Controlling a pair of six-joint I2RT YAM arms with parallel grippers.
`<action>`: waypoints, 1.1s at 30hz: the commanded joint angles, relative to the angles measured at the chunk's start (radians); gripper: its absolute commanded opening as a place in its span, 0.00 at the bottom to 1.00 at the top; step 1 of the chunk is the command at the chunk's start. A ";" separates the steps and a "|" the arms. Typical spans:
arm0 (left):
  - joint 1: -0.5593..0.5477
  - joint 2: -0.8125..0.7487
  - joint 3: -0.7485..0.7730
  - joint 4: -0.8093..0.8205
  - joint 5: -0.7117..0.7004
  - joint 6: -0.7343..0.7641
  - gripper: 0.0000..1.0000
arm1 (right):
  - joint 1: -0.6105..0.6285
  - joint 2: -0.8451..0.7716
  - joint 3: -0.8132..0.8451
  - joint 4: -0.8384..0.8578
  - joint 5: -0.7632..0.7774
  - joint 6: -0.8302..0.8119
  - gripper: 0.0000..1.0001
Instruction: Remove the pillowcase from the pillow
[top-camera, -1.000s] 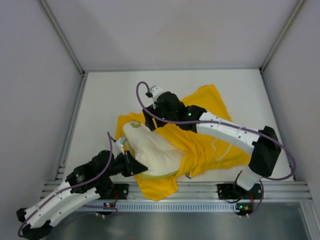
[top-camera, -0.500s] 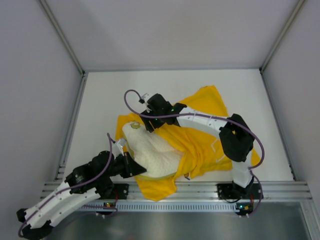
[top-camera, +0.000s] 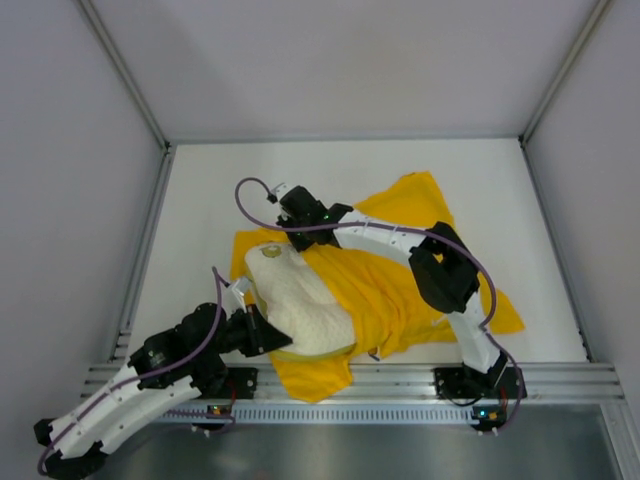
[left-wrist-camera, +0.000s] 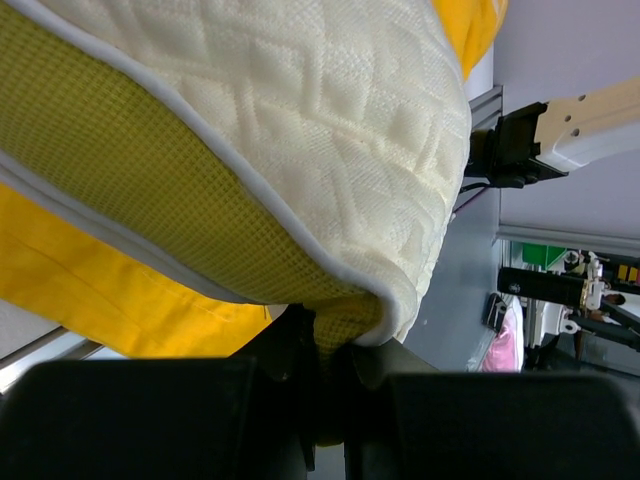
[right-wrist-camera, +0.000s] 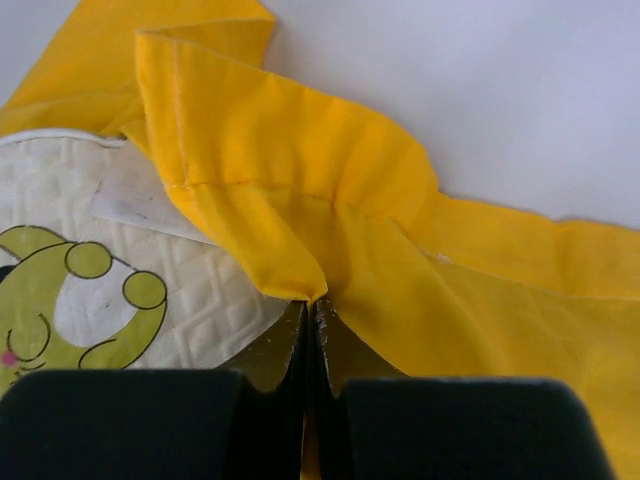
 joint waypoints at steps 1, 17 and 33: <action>-0.002 -0.017 0.058 -0.021 0.073 0.009 0.00 | -0.017 0.026 0.040 0.005 0.136 0.034 0.00; 0.000 -0.098 0.159 -0.136 0.040 0.013 0.00 | -0.538 -0.187 -0.283 0.007 0.301 0.262 0.00; 0.000 0.173 0.185 -0.017 -0.084 0.076 0.00 | -0.185 -0.624 -0.470 0.061 0.170 0.214 0.88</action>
